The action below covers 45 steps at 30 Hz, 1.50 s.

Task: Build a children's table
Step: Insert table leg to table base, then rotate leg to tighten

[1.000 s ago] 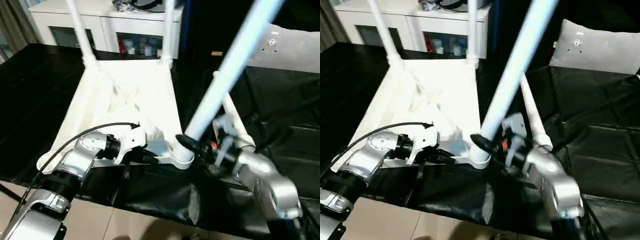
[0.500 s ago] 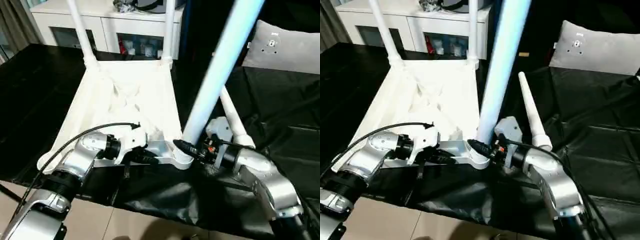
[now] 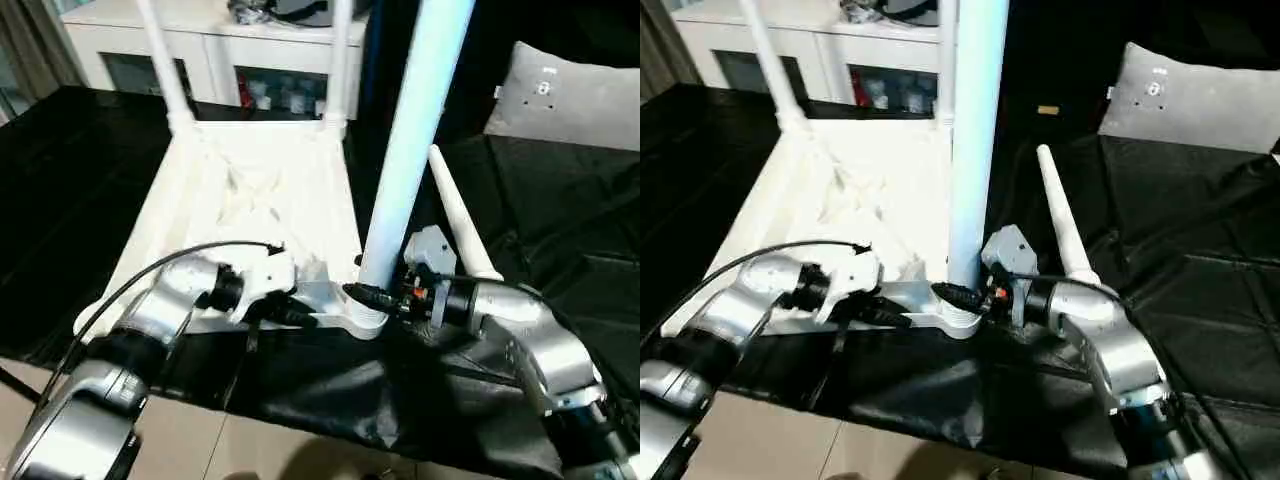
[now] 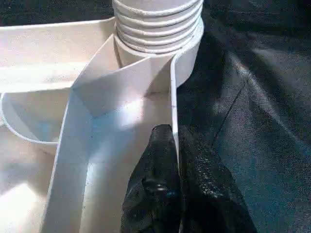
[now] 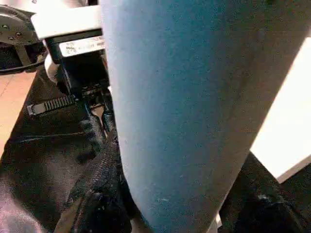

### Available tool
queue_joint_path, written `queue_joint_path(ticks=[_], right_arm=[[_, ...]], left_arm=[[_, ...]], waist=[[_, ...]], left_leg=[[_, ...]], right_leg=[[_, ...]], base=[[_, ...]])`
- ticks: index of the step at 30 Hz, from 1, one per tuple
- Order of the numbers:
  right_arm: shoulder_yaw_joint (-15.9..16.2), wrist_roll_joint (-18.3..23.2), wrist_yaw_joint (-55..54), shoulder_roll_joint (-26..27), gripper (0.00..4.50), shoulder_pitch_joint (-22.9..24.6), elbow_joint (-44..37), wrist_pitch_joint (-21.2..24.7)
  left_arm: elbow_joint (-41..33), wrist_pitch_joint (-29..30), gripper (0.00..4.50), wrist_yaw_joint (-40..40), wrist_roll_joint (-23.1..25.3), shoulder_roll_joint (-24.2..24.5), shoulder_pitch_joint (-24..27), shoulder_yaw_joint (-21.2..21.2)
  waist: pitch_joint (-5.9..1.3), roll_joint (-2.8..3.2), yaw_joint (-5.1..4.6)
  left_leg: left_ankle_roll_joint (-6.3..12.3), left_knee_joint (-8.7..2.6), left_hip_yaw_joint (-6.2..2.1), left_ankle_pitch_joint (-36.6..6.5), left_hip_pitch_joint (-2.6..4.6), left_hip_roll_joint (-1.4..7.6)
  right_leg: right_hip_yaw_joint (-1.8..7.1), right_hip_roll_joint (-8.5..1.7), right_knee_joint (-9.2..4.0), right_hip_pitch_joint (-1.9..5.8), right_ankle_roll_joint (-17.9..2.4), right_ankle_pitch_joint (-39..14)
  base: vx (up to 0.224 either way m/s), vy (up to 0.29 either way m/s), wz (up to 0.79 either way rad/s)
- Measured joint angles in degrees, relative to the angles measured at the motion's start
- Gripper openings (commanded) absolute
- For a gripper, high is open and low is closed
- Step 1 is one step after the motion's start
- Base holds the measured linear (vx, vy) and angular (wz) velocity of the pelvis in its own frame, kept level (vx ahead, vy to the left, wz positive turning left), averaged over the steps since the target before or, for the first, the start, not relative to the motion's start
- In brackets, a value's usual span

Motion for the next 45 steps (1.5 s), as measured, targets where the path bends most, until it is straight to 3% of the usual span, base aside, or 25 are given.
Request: queue_joint_path(ticks=[6, 12, 17, 21, 26, 28, 34, 43, 44, 45], right_arm=[[0.36, -1.05, 0.45, 1.21, 1.88, -1.56, 2.03, -0.01], [0.50, -1.19, -1.27, 3.93, 1.88, -2.61, 3.71, 0.14], [0.44, -2.76, -8.81, 8.00, 1.88, -3.00, 4.05, 1.12], [0.04, -3.91, -13.38, 9.98, 1.88, -3.17, 4.30, 1.42], [-2.11, -4.63, -18.35, 12.84, 1.88, -5.26, 7.57, 1.84], [-3.02, -4.94, -20.10, 13.58, 1.88, -6.61, 9.41, 1.83], [-3.82, -5.68, -22.10, 14.30, 1.88, -7.45, 10.84, 1.82], [-4.01, -5.99, -22.19, 15.36, 1.88, -8.28, 13.20, 0.03], [-4.29, -5.92, -22.07, 15.55, 2.23, -8.45, 13.55, -0.01], [-4.49, -5.71, -21.99, 15.74, 2.23, -8.58, 13.93, -0.01]], left_arm=[[4.41, -2.06, 0.00, -1.08, 1.42, 0.04, -2.95, -0.26], [4.39, -1.82, 0.00, -1.07, 1.56, 1.33, -2.89, 0.22], [-5.32, 6.32, 0.00, 4.25, 0.92, 2.85, 3.38, 3.60], [-17.73, 16.48, 0.00, 9.96, 0.05, 2.40, 10.14, 5.82], [-32.67, 29.63, 0.00, 20.21, 1.99, -2.32, 17.24, 7.32], [-35.97, 34.25, 0.00, 24.19, 3.24, -4.79, 17.84, 6.49], [-36.65, 35.49, 0.00, 27.36, 4.92, -6.03, 16.85, 4.19], [-38.74, 38.26, 0.00, 29.33, 6.62, -4.82, 16.84, 3.01], [-38.74, 38.26, 0.00, 29.51, 6.62, -4.81, 16.84, 3.02], [-38.73, 38.26, 0.00, 29.65, 6.62, -4.81, 16.83, 3.02]], waist=[[0.08, -0.12, -0.47], [0.07, -0.14, -1.02], [0.10, -0.05, -2.33], [0.17, 0.12, -3.46], [0.16, 0.12, -4.03], [0.18, 0.02, -4.01], [0.17, -0.08, -3.60], [0.16, -0.07, -4.06], [0.16, -0.07, -4.12], [0.16, -0.06, -4.17]], left_leg=[[0.03, -0.02, 0.00, 0.02, 0.01, 0.02], [0.07, -0.09, -0.01, 0.04, 0.03, 0.06], [0.05, -0.30, 0.00, 0.03, 0.49, 0.16], [0.05, -0.49, 0.16, 0.01, 0.72, 0.19], [0.03, -0.60, 0.21, -0.03, 0.76, 0.19], [0.02, -0.61, 0.22, -0.02, 0.74, 0.19], [0.02, -0.69, 0.17, -0.01, 0.73, 0.19], [0.02, -0.71, 0.11, -0.01, 0.72, 0.19], [0.02, -0.71, 0.12, -0.01, 0.70, 0.19], [0.02, -0.73, 0.11, -0.01, 0.68, 0.19]], right_leg=[[-0.03, 0.00, -0.20, 0.10, 0.00, 0.00], [-0.04, 0.00, -0.37, 0.18, 0.00, 0.01], [-0.02, 0.00, -0.38, 0.31, -0.02, 0.02], [0.00, 0.00, -0.73, 0.41, -0.02, 0.02], [0.03, 0.00, -0.75, 0.43, -0.02, 0.02], [0.00, 0.01, -0.76, 0.40, -0.02, 0.01], [-0.05, 0.03, -0.77, 0.40, 0.00, 0.01], [-0.18, 0.03, -1.30, 0.43, 0.00, 0.00], [-0.18, 0.03, -1.37, 0.43, 0.00, 0.00], [-0.22, 0.03, -1.52, 0.44, 0.00, 0.00]], base=[[0.000, 0.000, 0.00], [0.000, 0.000, 0.00], [0.000, 0.000, 0.00], [0.000, 0.000, 0.00], [0.000, 0.000, 0.00], [0.000, 0.000, 0.00], [0.000, 0.000, 0.00], [0.000, 0.000, 0.00], [0.000, 0.000, 0.00], [0.000, 0.000, 0.00]])
